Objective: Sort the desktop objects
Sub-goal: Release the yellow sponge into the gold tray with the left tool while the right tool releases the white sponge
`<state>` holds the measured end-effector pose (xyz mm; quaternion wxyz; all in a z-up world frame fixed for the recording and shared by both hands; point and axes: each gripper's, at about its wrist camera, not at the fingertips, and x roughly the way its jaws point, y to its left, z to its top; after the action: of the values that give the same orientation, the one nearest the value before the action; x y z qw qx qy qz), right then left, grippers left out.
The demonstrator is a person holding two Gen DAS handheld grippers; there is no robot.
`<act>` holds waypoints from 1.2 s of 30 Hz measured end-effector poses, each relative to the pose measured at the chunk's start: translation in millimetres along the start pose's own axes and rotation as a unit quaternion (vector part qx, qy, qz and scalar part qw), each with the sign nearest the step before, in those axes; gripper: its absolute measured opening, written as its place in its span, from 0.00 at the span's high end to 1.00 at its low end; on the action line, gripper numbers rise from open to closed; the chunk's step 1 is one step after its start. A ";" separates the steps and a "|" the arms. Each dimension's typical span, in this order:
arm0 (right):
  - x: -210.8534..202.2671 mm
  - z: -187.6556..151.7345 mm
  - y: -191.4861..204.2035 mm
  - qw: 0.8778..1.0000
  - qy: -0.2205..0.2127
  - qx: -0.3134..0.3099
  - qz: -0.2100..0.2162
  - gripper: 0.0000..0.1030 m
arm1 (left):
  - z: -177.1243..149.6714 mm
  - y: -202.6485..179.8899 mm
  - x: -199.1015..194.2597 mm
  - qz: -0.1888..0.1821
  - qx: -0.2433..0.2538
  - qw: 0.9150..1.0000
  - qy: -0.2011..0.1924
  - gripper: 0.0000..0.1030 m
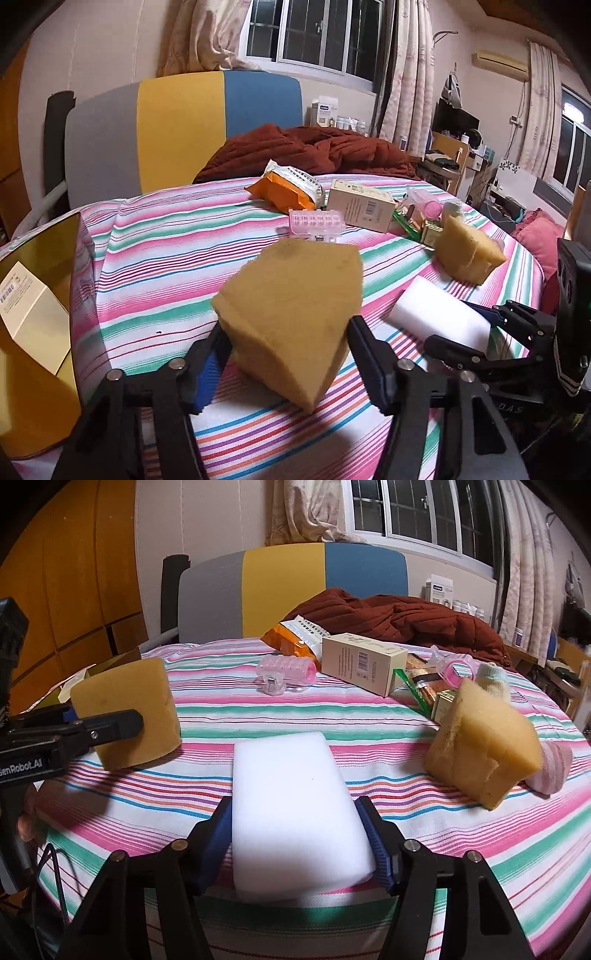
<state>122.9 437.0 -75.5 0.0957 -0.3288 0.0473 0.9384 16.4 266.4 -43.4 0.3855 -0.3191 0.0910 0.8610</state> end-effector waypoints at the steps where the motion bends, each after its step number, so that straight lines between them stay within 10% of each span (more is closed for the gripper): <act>1: -0.5 -0.2 0.8 1.000 0.000 0.000 -0.002 0.38 | -0.1 0.2 -0.7 0.001 -0.001 1.000 -0.001 0.42; 19: -9.2 47.9 41.7 0.996 -0.017 0.030 0.079 0.39 | 14.4 28.0 -80.8 0.014 -0.037 0.997 -0.063 0.43; 36: 39.8 146.3 188.9 0.968 -0.004 -0.011 0.249 0.39 | -4.1 192.1 -142.9 0.188 -0.154 0.966 -0.088 0.43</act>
<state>-36.3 280.5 18.5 -0.1446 -0.3037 0.1172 0.9344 -49.0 46.4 24.8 0.1690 -0.2747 -0.0183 0.9464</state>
